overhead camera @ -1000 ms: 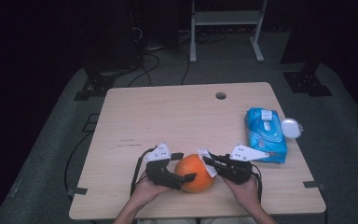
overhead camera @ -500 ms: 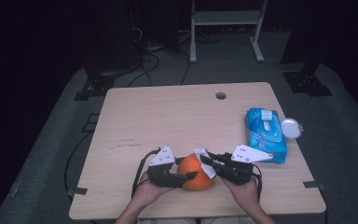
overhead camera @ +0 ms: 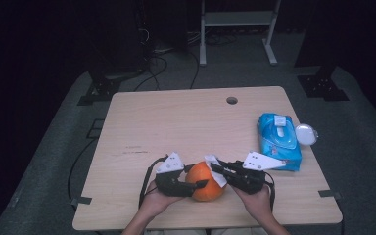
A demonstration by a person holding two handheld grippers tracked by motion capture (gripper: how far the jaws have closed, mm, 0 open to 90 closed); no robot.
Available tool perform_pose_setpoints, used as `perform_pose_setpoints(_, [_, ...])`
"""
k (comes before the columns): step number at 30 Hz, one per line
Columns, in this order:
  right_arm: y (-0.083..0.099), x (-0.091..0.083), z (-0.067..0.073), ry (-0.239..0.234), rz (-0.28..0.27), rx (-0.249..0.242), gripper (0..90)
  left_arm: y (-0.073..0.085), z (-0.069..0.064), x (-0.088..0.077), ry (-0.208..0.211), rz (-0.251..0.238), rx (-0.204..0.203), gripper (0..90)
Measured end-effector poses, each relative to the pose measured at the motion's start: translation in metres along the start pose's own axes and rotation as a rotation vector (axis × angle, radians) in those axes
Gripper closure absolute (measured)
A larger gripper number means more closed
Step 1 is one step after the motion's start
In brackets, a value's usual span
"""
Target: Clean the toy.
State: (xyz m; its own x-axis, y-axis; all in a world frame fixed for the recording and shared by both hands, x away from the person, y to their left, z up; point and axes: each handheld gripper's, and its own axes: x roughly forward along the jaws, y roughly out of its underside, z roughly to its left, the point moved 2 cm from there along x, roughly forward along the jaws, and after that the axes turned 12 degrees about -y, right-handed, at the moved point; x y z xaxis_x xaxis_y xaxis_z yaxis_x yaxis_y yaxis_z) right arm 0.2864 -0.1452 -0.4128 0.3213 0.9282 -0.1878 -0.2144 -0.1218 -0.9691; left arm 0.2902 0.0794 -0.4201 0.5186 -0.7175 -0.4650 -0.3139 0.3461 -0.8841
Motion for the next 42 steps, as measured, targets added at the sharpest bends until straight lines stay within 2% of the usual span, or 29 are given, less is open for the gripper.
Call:
perform_pose_setpoints(6, [0.007, -0.004, -0.012, 0.033, 0.006, 0.025, 80.3, 0.001, 0.004, 0.004, 0.018, -0.016, -0.037, 13.0])
perform_pose_setpoints(10, [0.009, -0.005, -0.017, 0.046, 0.002, 0.04, 80.3, 0.007, 0.003, 0.015, 0.019, 0.002, -0.026, 10.6])
perform_pose_setpoints(12, [0.009, -0.005, -0.018, 0.05, 0.004, 0.043, 80.4, 0.008, 0.004, 0.015, 0.01, 0.002, -0.023, 14.0])
perform_pose_setpoints(14, [0.007, -0.005, -0.014, 0.047, -0.003, 0.05, 80.3, 0.008, 0.003, 0.011, -0.007, -0.006, -0.006, 28.3])
perform_pose_setpoints(16, [0.001, -0.004, -0.006, 0.03, -0.011, 0.024, 80.3, 0.005, 0.0, 0.007, -0.029, -0.005, 0.019, 37.8])
perform_pose_setpoints(19, [-0.006, 0.0, 0.006, -0.004, -0.025, -0.013, 80.3, 0.0, -0.002, 0.001, -0.046, -0.008, 0.02, 41.1])
perform_pose_setpoints(20, [-0.007, 0.0, 0.007, -0.001, -0.023, -0.025, 80.3, -0.001, -0.003, -0.001, -0.045, -0.009, 0.019, 41.4])
perform_pose_setpoints(22, [-0.005, -0.001, 0.002, 0.007, -0.017, -0.011, 80.4, -0.001, -0.005, -0.001, -0.03, -0.001, 0.016, 40.8])
perform_pose_setpoints(23, [-0.001, -0.002, -0.004, 0.016, -0.008, 0.0, 80.3, -0.001, -0.007, 0.0, -0.011, 0.007, 0.017, 38.4])
perform_pose_setpoints(24, [0.003, -0.003, -0.008, 0.017, -0.007, 0.014, 80.3, -0.001, -0.007, 0.0, -0.011, 0.007, 0.017, 35.1])
perform_pose_setpoints(25, [0.003, -0.003, -0.008, 0.017, -0.007, 0.014, 80.3, 0.0, -0.007, 0.001, 0.007, 0.015, 0.018, 35.1])
perform_pose_setpoints(26, [0.008, -0.005, -0.015, 0.026, -0.004, 0.035, 80.4, 0.0, -0.006, 0.002, 0.039, 0.012, 0.0, 28.1])
perform_pose_setpoints(27, [0.008, -0.006, -0.016, 0.036, -0.001, 0.031, 80.3, 0.0, -0.003, 0.002, 0.054, 0.001, -0.019, 24.5])
perform_pose_setpoints(28, [0.008, -0.006, -0.016, 0.036, -0.001, 0.031, 80.3, 0.0, -0.003, 0.002, 0.054, 0.001, -0.019, 21.0])
perform_pose_setpoints(29, [0.008, -0.006, -0.018, 0.041, -0.001, 0.035, 80.3, 0.0, -0.001, 0.001, 0.054, -0.009, -0.037, 21.0])
perform_pose_setpoints(30, [0.008, -0.007, -0.019, 0.042, -0.003, 0.038, 80.4, 0.0, 0.002, 0.002, 0.047, -0.016, -0.047, 12.4])
perform_pose_setpoints(31, [0.009, -0.007, -0.02, 0.039, 0.0, 0.038, 80.4, 0.003, 0.006, 0.007, 0.017, 0.001, -0.052, 9.0])
perform_pose_setpoints(32, [0.009, -0.007, -0.02, 0.039, 0.0, 0.038, 80.4, 0.003, 0.006, 0.007, 0.017, 0.001, -0.052, 8.8])
perform_pose_setpoints(33, [0.009, -0.007, -0.019, 0.037, 0.003, 0.034, 80.3, 0.009, 0.007, 0.014, 0.05, 0.034, -0.077, 9.0])
perform_pose_setpoints(34, [0.009, -0.006, -0.019, 0.037, 0.008, 0.033, 80.4, 0.011, 0.006, 0.017, 0.056, 0.038, -0.077, 10.1])
perform_pose_setpoints(36, [0.008, -0.006, -0.017, 0.04, 0.004, 0.042, 80.3, 0.012, 0.003, 0.017, 0.03, 0.026, -0.046, 20.3])
perform_pose_setpoints(37, [0.008, -0.006, -0.017, 0.04, 0.004, 0.042, 80.3, 0.012, 0.003, 0.017, 0.03, 0.026, -0.046, 27.0])
perform_pose_setpoints(38, [0.004, -0.005, -0.008, 0.03, -0.001, 0.023, 80.2, 0.011, 0.001, 0.013, 0.004, 0.026, -0.025, 32.9])
perform_pose_setpoints(40, [-0.002, -0.002, 0.002, 0.011, -0.005, -0.02, 80.2, 0.007, 0.0, 0.007, -0.017, 0.001, -0.011, 40.7])
perform_pose_setpoints(42, [-0.007, -0.003, 0.004, 0.015, -0.014, -0.043, 80.2, 0.003, -0.001, 0.001, -0.063, -0.034, 0.011, 43.0])
